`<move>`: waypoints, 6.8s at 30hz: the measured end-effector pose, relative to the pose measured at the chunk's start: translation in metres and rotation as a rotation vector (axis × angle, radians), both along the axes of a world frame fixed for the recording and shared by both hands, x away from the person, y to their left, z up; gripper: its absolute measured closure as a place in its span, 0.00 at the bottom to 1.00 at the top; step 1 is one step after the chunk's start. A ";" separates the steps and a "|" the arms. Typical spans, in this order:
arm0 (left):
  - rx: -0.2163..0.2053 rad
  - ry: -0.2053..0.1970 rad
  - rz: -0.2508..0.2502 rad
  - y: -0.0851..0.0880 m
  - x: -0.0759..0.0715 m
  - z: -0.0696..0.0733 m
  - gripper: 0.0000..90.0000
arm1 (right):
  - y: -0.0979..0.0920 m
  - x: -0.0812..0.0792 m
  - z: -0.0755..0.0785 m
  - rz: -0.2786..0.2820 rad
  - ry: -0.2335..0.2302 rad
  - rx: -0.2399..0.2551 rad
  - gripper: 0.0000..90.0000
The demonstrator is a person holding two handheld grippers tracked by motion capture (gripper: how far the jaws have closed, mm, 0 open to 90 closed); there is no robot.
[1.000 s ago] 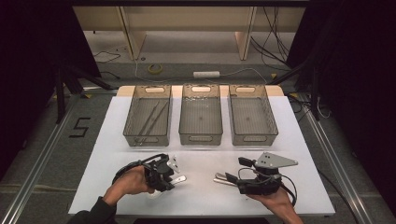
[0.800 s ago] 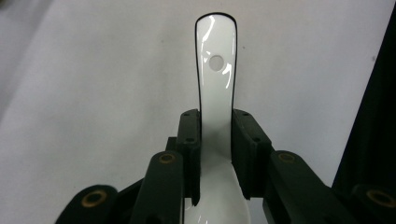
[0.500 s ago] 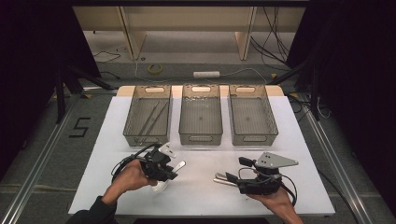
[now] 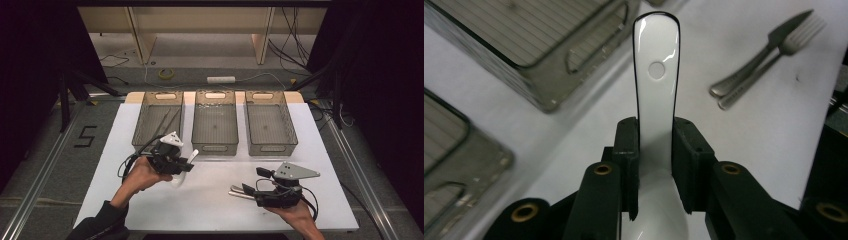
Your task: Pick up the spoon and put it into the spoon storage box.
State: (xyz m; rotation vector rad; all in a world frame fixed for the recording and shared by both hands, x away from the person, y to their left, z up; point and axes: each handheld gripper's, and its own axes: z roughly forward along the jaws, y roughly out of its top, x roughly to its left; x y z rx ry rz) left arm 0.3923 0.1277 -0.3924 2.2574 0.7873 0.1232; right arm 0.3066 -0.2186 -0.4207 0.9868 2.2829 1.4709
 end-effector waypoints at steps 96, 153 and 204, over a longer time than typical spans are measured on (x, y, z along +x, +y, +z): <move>-0.120 -0.073 0.342 -0.064 0.127 -0.007 0.82 | 0.000 0.000 -0.002 0.018 0.012 0.008 0.29; -0.221 -0.133 0.201 -0.016 0.025 0.014 0.21 | -0.007 0.030 0.003 0.073 0.073 -0.254 0.30; -0.269 -0.232 0.241 0.044 -0.052 -0.023 0.17 | 0.004 0.066 -0.014 0.186 0.235 -0.621 0.32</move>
